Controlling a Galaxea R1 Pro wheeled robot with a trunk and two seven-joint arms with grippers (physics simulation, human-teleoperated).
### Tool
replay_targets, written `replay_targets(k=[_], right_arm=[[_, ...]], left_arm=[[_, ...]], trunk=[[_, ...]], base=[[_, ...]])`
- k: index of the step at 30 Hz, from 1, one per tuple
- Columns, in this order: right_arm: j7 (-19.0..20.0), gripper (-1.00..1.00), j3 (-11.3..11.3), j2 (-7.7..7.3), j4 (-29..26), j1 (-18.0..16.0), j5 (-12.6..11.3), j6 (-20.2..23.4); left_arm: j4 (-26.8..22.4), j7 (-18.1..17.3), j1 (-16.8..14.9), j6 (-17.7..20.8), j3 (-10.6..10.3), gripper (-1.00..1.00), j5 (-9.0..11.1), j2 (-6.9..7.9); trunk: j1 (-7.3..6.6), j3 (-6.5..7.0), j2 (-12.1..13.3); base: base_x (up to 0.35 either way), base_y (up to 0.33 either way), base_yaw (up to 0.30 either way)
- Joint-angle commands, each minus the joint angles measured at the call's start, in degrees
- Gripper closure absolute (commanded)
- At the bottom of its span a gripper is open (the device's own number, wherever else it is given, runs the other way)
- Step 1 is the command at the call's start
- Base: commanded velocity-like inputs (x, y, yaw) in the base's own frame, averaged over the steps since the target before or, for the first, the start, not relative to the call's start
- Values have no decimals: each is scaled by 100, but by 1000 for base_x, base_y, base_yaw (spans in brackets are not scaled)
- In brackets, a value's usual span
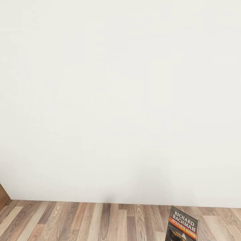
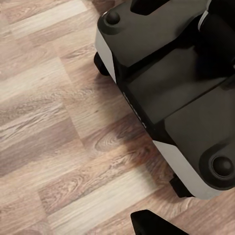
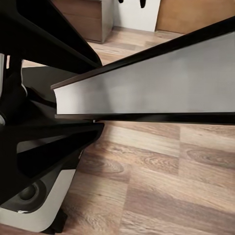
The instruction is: In the bedroom, move the book from the bed onto either nightstand, and place the two sandals side by side next to the bed.
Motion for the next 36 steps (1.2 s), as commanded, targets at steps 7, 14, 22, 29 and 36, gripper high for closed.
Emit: replay_targets(k=[7, 14, 22, 29, 36], right_arm=[[15, 100, 38, -2, -3, -1, -61, 50], [15, 100, 38, -2, -3, -1, -61, 50], [15, 100, 38, -2, -3, -1, -61, 50], [15, 100, 38, -2, -3, -1, -61, 50], [15, 100, 38, -2, -3, -1, -61, 50]], left_arm=[[3, -7, -2, -32, -51, -100, 24, 2], [3, -7, -2, -32, -50, -100, 23, 2], [3, -7, -2, -32, -50, -100, 24, 2], [3, -7, -2, -32, -50, -100, 24, 2], [3, -7, -2, -32, -48, -100, 20, 2]], trunk=[[3, -3, -4], [3, -3, -4], [3, -3, -4], [3, -3, -4], [3, -3, -4]], base=[[72, 0, 0], [266, 0, 0], [310, 0, 0], [313, 0, 0], [244, 0, -111]])
